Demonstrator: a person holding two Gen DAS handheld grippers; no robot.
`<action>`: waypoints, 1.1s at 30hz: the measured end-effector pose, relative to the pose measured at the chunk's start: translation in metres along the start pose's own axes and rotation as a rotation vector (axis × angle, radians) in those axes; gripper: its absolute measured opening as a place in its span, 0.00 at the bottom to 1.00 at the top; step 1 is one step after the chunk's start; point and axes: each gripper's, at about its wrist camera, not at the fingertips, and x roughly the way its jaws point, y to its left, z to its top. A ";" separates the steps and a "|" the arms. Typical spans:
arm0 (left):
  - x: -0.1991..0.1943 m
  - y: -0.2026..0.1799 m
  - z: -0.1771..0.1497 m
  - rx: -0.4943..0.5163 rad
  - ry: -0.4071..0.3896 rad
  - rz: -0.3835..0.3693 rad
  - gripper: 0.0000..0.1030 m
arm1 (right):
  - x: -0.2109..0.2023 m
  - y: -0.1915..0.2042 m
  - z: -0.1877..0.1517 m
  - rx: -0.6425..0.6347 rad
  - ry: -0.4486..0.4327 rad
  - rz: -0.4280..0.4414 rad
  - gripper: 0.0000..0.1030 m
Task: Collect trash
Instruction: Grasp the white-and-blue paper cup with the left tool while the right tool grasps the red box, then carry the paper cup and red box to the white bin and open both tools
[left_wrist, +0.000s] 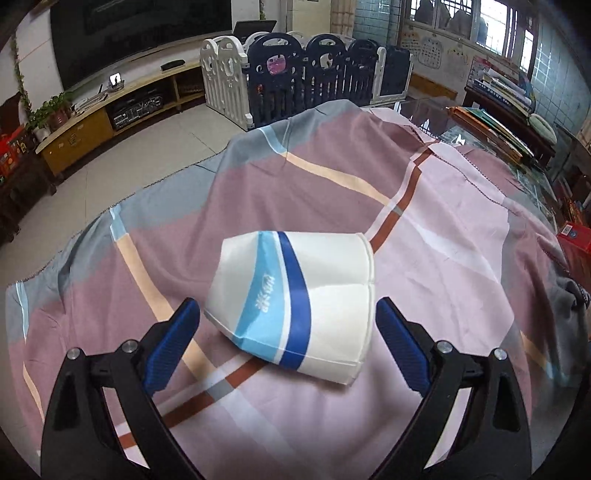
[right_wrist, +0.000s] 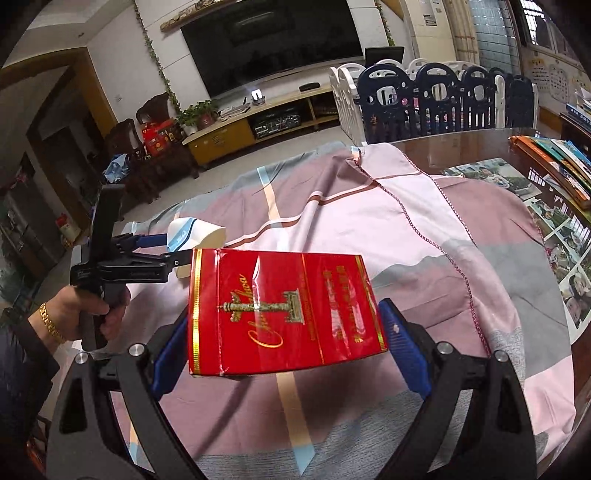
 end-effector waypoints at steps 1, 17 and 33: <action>-0.001 0.002 0.001 0.006 -0.003 0.000 0.93 | 0.000 -0.003 0.000 0.003 0.000 -0.002 0.89; -0.054 -0.020 -0.006 -0.124 -0.073 0.089 0.82 | 0.005 0.004 0.000 -0.038 -0.006 -0.019 0.89; -0.227 -0.115 -0.140 -0.398 -0.279 0.471 0.82 | -0.015 0.024 -0.009 -0.117 -0.051 -0.039 0.89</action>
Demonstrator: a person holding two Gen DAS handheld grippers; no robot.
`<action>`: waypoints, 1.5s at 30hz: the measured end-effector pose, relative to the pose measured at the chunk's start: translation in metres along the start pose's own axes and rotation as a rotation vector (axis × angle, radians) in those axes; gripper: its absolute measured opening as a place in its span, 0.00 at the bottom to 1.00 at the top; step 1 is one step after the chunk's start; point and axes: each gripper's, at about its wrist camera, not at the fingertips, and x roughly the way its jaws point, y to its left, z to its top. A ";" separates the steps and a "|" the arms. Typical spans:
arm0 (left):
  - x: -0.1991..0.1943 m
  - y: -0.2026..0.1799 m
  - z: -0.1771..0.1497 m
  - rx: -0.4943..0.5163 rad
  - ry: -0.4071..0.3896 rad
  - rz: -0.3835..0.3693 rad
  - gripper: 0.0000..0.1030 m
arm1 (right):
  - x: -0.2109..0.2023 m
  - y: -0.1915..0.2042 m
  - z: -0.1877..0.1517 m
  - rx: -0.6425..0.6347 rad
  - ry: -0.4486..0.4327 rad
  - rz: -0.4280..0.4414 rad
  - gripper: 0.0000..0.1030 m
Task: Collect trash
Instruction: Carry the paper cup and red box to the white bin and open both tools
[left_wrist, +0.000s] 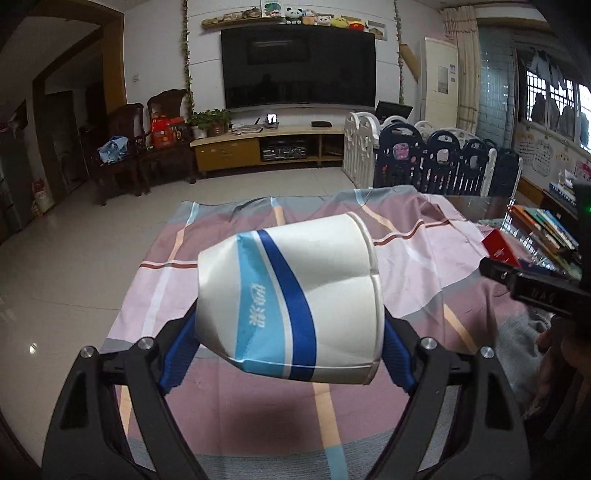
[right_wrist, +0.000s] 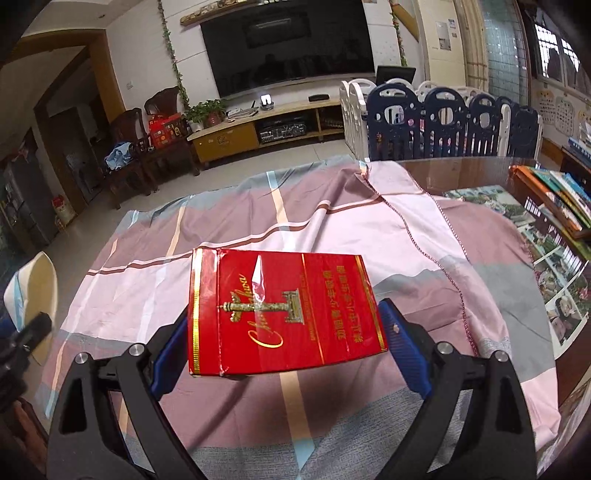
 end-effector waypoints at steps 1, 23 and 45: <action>-0.001 0.000 0.000 0.003 -0.017 -0.005 0.82 | -0.008 0.000 0.000 -0.006 -0.028 -0.003 0.89; -0.057 -0.191 0.019 0.137 0.003 -0.475 0.82 | -0.272 -0.316 -0.141 0.345 -0.104 -0.396 0.97; -0.096 -0.320 0.005 0.256 0.070 -0.605 0.97 | -0.314 -0.271 -0.107 0.334 -0.275 -0.304 0.97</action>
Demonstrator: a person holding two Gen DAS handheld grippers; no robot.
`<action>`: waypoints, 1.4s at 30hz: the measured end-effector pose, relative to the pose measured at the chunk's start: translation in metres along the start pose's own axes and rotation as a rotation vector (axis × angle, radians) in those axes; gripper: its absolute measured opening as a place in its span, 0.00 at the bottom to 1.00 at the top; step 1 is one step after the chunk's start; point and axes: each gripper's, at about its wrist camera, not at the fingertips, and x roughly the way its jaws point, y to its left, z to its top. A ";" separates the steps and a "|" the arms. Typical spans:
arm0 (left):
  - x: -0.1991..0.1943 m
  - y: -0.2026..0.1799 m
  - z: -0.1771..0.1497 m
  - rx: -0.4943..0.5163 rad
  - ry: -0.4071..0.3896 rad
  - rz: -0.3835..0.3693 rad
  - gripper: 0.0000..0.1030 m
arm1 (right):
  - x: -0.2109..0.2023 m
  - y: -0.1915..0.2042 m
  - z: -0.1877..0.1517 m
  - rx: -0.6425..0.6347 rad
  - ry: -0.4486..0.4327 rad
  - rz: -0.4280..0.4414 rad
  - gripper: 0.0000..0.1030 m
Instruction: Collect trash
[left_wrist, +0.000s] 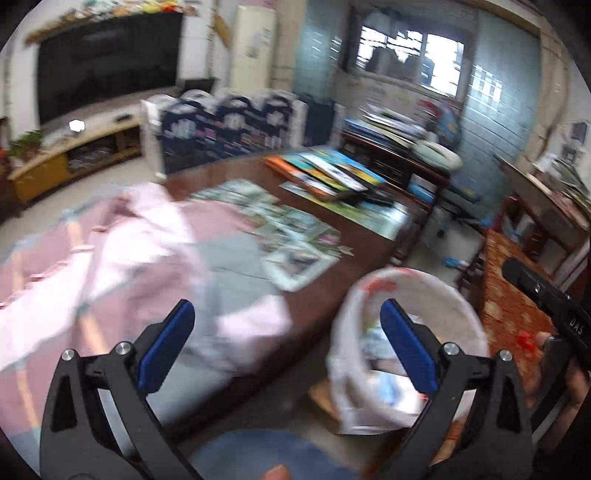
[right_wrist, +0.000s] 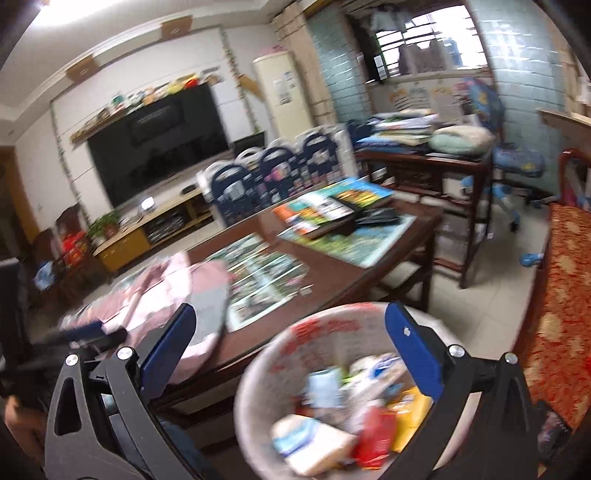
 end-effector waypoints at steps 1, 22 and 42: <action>-0.012 0.022 -0.002 -0.016 -0.023 0.047 0.97 | 0.007 0.014 -0.001 -0.016 0.014 0.021 0.97; -0.154 0.299 -0.116 -0.377 -0.035 0.695 0.97 | 0.109 0.344 -0.069 -0.424 0.131 0.456 0.97; -0.132 0.294 -0.118 -0.426 -0.031 0.653 0.97 | 0.126 0.326 -0.072 -0.370 0.164 0.395 0.97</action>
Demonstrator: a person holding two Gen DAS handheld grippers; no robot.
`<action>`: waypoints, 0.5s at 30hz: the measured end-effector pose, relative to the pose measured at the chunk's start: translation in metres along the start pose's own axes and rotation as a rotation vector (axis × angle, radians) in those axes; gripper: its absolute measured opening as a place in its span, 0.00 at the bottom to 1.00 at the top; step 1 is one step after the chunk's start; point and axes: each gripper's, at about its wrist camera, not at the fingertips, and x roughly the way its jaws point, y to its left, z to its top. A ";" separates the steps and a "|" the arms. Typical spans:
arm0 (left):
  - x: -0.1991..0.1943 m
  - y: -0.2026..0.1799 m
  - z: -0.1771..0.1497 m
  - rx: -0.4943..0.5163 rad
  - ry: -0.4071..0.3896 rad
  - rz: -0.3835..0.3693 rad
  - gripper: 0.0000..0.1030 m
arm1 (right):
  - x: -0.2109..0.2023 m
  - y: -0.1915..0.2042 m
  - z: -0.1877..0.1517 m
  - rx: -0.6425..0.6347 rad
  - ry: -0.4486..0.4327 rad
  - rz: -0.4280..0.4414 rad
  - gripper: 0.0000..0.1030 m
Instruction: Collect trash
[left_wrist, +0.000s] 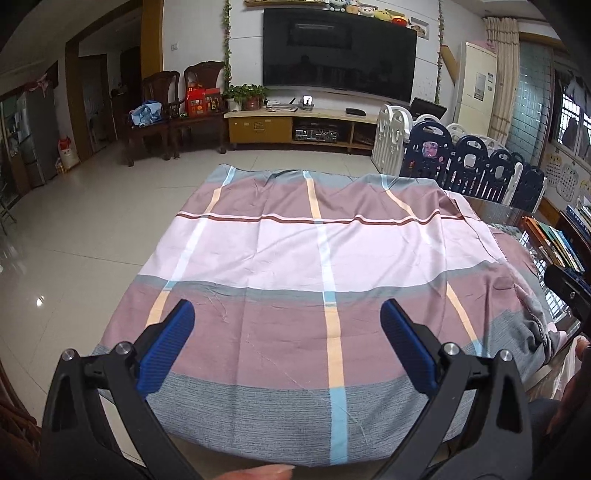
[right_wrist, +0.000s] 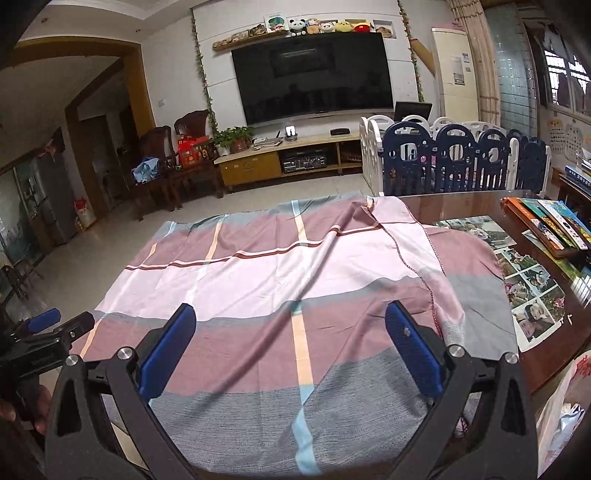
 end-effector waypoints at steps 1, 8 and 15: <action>0.000 0.000 0.000 -0.001 -0.001 -0.002 0.97 | 0.000 0.000 0.000 -0.004 0.001 -0.001 0.97; -0.001 0.000 0.000 0.002 0.000 0.006 0.97 | 0.003 -0.001 -0.001 -0.006 0.009 -0.005 0.97; -0.001 0.001 0.000 -0.001 0.002 -0.003 0.97 | 0.004 -0.003 -0.001 -0.004 0.011 -0.007 0.97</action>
